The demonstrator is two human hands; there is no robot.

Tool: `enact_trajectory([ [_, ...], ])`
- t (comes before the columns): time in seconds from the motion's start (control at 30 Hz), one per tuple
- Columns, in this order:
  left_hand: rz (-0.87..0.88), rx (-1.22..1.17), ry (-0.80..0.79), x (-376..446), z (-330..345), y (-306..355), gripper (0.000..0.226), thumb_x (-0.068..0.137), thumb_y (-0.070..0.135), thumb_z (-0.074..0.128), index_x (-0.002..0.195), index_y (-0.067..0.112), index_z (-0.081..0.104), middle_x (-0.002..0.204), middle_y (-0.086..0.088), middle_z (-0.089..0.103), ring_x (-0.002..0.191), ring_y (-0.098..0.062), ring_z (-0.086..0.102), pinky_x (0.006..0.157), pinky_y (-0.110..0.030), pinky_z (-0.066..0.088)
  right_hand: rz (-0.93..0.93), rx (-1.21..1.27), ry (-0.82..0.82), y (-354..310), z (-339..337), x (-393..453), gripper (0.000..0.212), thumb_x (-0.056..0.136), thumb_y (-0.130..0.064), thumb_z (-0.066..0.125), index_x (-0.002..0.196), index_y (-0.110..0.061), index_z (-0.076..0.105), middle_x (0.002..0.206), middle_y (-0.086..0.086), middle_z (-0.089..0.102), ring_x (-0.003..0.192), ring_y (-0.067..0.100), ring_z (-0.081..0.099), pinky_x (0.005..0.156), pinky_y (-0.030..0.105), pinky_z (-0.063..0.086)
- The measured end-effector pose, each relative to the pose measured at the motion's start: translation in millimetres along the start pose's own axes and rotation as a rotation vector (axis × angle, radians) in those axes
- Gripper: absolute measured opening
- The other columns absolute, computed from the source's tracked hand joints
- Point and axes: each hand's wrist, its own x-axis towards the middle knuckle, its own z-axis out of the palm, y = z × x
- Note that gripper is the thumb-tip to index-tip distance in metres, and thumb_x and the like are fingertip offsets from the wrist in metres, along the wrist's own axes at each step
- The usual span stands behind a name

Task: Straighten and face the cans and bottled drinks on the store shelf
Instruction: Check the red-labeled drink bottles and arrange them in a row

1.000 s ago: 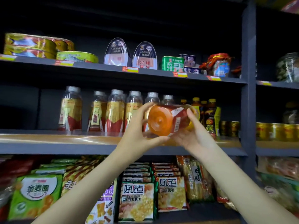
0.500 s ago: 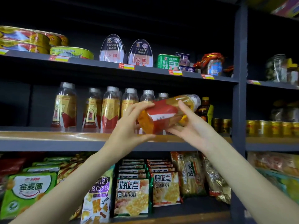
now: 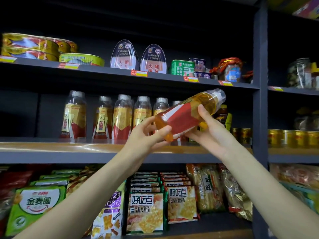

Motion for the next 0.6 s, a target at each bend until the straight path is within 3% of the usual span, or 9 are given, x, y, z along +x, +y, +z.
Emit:
enact_trajectory([
  [0.07, 0.204, 0.344, 0.061, 2, -6, -1, 0.073, 0.063, 0.037, 0.074, 0.129, 0.028, 0.044, 0.125, 0.006, 0.052, 0.110, -0.011, 0.058, 0.085, -0.030, 0.054, 0.057, -0.044, 0.013, 0, -4, -1, 0.036, 0.084, -0.029, 0.063, 0.115, -0.012, 0.057, 0.116, 0.015, 0.064, 0.104, 0.032, 0.065, 0.090, 0.045, 0.053],
  [0.2, 0.504, 0.820, -0.085, 1, -14, -9, 0.074, 0.069, 0.022, 0.078, 0.127, 0.039, 0.036, 0.129, 0.020, 0.039, 0.123, 0.004, 0.038, 0.094, -0.017, 0.046, 0.119, 0.042, 0.050, 6, -6, -2, 0.034, 0.080, -0.024, 0.067, 0.108, -0.010, 0.056, 0.106, 0.016, 0.068, 0.100, 0.030, 0.066, 0.082, 0.047, 0.055],
  [0.3, 0.461, 0.866, -0.134, -3, -17, -21, 0.063, 0.073, 0.024, 0.075, 0.117, 0.047, 0.035, 0.126, 0.026, 0.037, 0.119, 0.009, 0.038, 0.097, -0.013, 0.040, 0.034, -0.061, 0.056, 15, -11, -3, 0.054, 0.071, -0.019, 0.073, 0.121, -0.008, 0.054, 0.103, 0.008, 0.072, 0.098, 0.023, 0.068, 0.082, 0.042, 0.055],
  [0.43, 0.313, 0.927, -0.126, -6, -28, -30, 0.044, 0.081, 0.027, 0.068, 0.114, 0.041, 0.043, 0.117, 0.024, 0.044, 0.107, 0.011, 0.046, 0.098, -0.017, 0.037, -0.259, -0.712, 0.126, 20, -23, -9, 0.068, 0.065, -0.017, 0.082, 0.123, -0.025, 0.048, 0.112, -0.009, 0.063, 0.104, 0.009, 0.060, 0.088, 0.032, 0.050],
  [0.53, 0.273, 0.829, -0.047, -5, -30, -29, 0.036, 0.084, 0.021, 0.065, 0.108, 0.041, 0.047, 0.114, 0.021, 0.050, 0.100, 0.009, 0.054, 0.092, -0.015, 0.040, -0.395, -0.964, 0.105, 23, -32, -11, 0.077, 0.064, -0.023, 0.085, 0.124, -0.033, 0.039, 0.111, -0.024, 0.049, 0.107, 0.002, 0.050, 0.088, 0.023, 0.042],
  [0.6, 0.264, 0.847, -0.059, -4, -27, -30, 0.037, 0.084, 0.021, 0.064, 0.106, 0.043, 0.045, 0.112, 0.023, 0.049, 0.099, 0.011, 0.052, 0.093, -0.016, 0.040, -0.434, -1.050, 0.107, 24, -37, -9, 0.079, 0.064, -0.025, 0.086, 0.126, -0.033, 0.038, 0.112, -0.023, 0.048, 0.110, 0.004, 0.048, 0.092, 0.028, 0.043],
])
